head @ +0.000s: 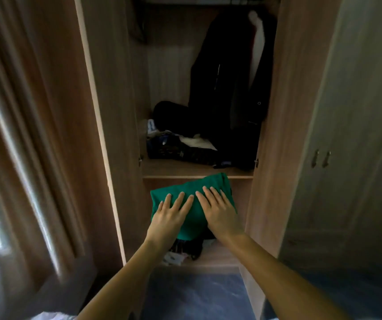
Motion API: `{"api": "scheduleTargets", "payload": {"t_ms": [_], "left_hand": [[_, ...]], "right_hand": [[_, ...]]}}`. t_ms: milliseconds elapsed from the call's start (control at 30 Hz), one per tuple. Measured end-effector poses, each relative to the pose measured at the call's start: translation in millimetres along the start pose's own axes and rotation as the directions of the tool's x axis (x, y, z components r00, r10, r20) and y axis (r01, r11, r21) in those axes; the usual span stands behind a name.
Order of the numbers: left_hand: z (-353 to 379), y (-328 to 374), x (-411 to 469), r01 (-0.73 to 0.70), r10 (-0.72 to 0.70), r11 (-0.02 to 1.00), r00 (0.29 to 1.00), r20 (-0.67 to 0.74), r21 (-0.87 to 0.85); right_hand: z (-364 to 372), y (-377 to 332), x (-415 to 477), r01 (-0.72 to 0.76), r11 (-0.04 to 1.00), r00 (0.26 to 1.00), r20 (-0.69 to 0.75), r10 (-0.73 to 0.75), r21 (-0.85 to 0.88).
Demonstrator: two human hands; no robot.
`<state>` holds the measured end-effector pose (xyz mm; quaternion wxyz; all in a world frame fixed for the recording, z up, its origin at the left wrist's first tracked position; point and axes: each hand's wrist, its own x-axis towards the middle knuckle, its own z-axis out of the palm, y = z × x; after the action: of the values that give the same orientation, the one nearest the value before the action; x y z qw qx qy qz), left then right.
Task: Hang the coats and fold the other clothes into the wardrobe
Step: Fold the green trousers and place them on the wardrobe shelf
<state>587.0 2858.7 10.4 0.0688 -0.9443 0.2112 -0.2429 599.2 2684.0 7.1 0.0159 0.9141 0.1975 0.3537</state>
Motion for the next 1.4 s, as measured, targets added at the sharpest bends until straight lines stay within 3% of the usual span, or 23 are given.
{"api": "scheduleTargets", "payload": {"t_ms": [167, 433, 833, 1133, 1333, 1400], "left_hand": [[41.7, -4.9, 72.8, 0.038, -0.038, 0.999, 0.999, -0.003, 0.027], [91.1, -12.6, 177.5, 0.123, -0.127, 0.989, 0.991, 0.048, 0.076], [207.3, -103.1, 278.2, 0.169, -0.178, 0.982, 0.978, 0.106, 0.084], [317.9, -200.2, 375.6, 0.175, -0.172, 0.985, 0.968, 0.182, 0.003], [367.0, -267.1, 449.6, 0.128, -0.134, 0.990, 0.983, 0.126, 0.052], [391.6, -279.6, 461.1, 0.199, -0.213, 0.976, 0.960, 0.183, 0.093]], "right_hand": [[59.2, 51.9, 43.9, 0.020, 1.000, 1.000, -0.019, -0.020, 0.000], [141.0, 127.3, 119.1, 0.063, 0.992, 0.995, 0.074, -0.071, 0.110], [288.9, 141.6, 228.0, 0.084, 0.980, 0.978, 0.173, -0.116, 0.181], [417.2, 150.1, 338.8, 0.064, 0.984, 0.934, 0.338, -0.119, 0.168], [488.9, 153.4, 422.6, 0.060, 0.989, 0.971, 0.223, -0.090, 0.138], [514.7, 150.1, 435.6, 0.021, 0.992, 0.968, 0.244, -0.052, 0.128]]}}
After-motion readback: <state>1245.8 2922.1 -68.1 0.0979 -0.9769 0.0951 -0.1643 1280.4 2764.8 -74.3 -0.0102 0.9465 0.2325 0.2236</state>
